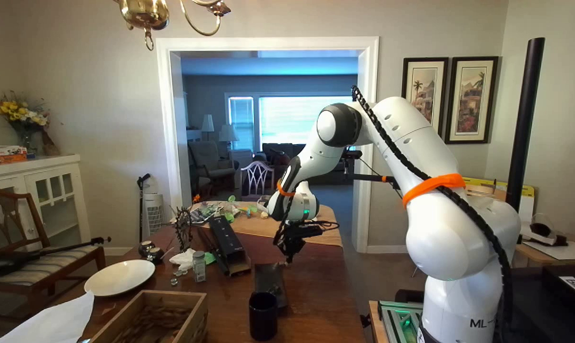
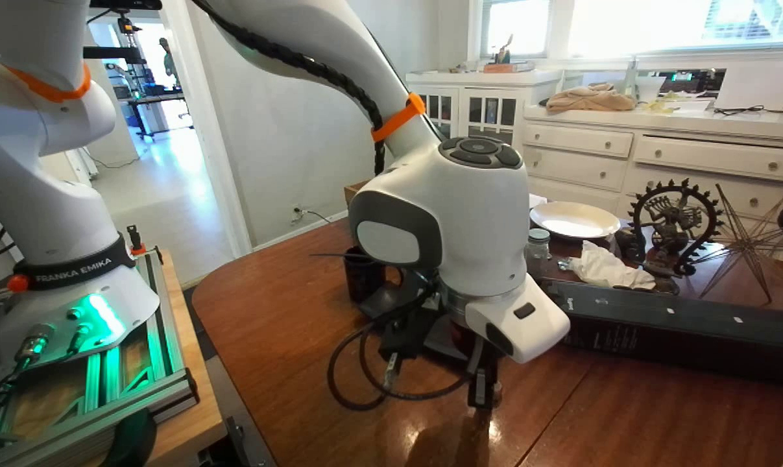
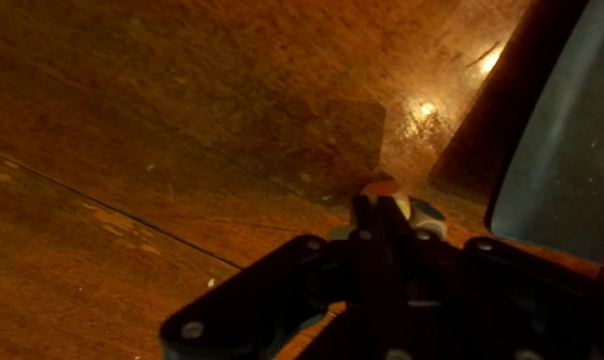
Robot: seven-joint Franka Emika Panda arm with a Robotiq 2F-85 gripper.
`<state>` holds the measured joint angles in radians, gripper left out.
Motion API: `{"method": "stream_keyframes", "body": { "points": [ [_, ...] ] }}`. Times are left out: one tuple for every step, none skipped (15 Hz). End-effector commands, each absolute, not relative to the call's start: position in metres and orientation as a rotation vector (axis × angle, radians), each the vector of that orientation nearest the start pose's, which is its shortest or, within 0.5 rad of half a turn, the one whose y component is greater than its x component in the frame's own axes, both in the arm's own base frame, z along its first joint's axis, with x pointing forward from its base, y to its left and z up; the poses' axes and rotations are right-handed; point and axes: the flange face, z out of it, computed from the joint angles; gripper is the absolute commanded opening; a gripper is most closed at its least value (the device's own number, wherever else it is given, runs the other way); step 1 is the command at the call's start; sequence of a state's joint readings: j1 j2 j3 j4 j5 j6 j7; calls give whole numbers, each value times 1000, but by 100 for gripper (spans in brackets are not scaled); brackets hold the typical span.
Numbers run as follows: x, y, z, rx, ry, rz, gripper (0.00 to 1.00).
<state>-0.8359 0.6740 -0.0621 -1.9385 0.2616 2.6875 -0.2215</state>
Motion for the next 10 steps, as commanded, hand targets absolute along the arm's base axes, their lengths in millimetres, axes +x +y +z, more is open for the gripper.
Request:
{"method": "stream_keyframes", "body": {
  "points": [
    [382,-489,139,-2792,1344,-176,40],
    [382,-489,138,-2796,1342,-174,49],
    [382,-488,137,-2799,1342,-174,56],
    [382,-488,136,-2800,1341,-173,65],
    [382,-489,136,-2801,1341,-172,71],
    [382,-489,135,-2801,1341,-169,77],
    [382,-488,134,-2803,1341,-166,73],
    [381,-488,133,-2805,1339,-163,68],
    [379,-489,132,-2808,1337,-159,49],
    [379,-489,131,-2810,1336,-156,47]
  ]
}}
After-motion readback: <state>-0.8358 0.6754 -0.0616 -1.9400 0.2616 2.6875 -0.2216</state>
